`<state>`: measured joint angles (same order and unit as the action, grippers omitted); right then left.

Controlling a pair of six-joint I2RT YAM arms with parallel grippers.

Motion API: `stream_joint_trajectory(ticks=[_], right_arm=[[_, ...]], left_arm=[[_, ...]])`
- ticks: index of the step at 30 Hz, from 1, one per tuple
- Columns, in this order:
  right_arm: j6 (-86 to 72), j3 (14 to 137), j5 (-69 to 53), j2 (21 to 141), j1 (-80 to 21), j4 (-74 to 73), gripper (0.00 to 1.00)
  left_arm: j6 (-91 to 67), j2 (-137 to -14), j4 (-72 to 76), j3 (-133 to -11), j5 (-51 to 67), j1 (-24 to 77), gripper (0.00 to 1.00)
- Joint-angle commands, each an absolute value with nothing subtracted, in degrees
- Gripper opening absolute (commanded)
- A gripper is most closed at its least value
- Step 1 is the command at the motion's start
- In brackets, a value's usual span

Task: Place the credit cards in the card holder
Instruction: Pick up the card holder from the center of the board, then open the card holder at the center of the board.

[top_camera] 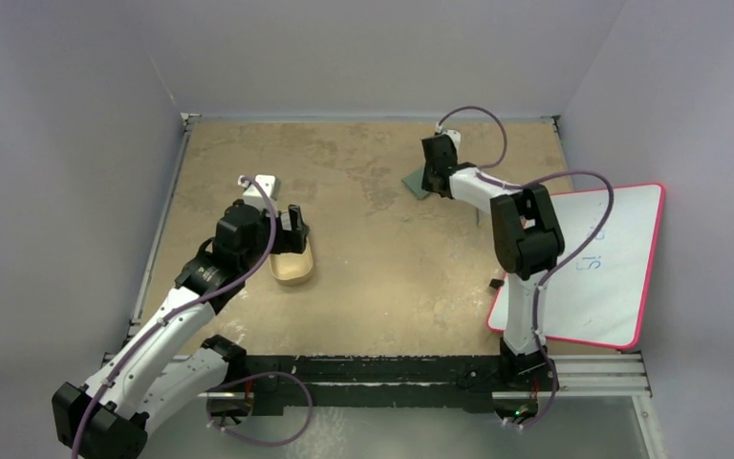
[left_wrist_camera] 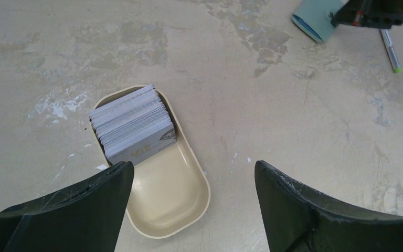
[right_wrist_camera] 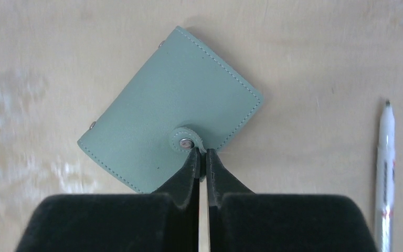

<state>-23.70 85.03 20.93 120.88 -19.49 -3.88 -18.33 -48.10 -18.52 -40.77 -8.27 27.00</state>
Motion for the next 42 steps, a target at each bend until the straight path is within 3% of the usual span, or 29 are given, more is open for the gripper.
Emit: stream_joint_trajectory(ticks=[1,4,10,18,27,36,38,39,42], right_arm=[[-18.3,76.6,12.6,109.2,-20.1,-0.5,0.0],[-16.7,69.6,6.8,101.3,-20.9,2.0,0.0],[-17.5,56.3,-4.1,84.8,-22.6,7.9,0.0],[-21.7,47.5,-16.8,69.1,-26.8,13.7,0.0],[-26.7,45.7,-20.8,64.1,-30.8,17.2,0.0],[-26.8,45.4,-22.4,63.9,-31.1,17.0,0.0],[-26.9,46.0,-23.2,64.3,-31.3,16.7,0.0],[-26.9,46.3,-23.8,64.4,-31.3,16.8,0.0],[-26.9,46.5,-26.1,64.3,-31.3,18.6,0.0]], left_arm=[[-21.6,-48.2,-17.0,-43.4,-10.9,26.6,0.84],[-26.7,-49.8,-18.0,-45.1,-9.8,26.6,0.81],[-41.5,-52.0,-13.3,-48.9,4.9,26.7,0.78],[-55.6,-55.8,3.1,-48.8,14.8,26.7,0.85],[-63.1,-62.0,12.6,-45.7,22.7,27.0,0.84],[-62.7,-64.4,15.6,-42.4,20.9,29.5,0.83],[-62.2,-66.0,15.7,-42.7,21.4,30.4,0.79],[-62.1,-66.6,16.1,-42.8,21.8,30.9,0.72],[-61.6,-67.4,15.9,-43.2,21.2,31.6,0.36]])
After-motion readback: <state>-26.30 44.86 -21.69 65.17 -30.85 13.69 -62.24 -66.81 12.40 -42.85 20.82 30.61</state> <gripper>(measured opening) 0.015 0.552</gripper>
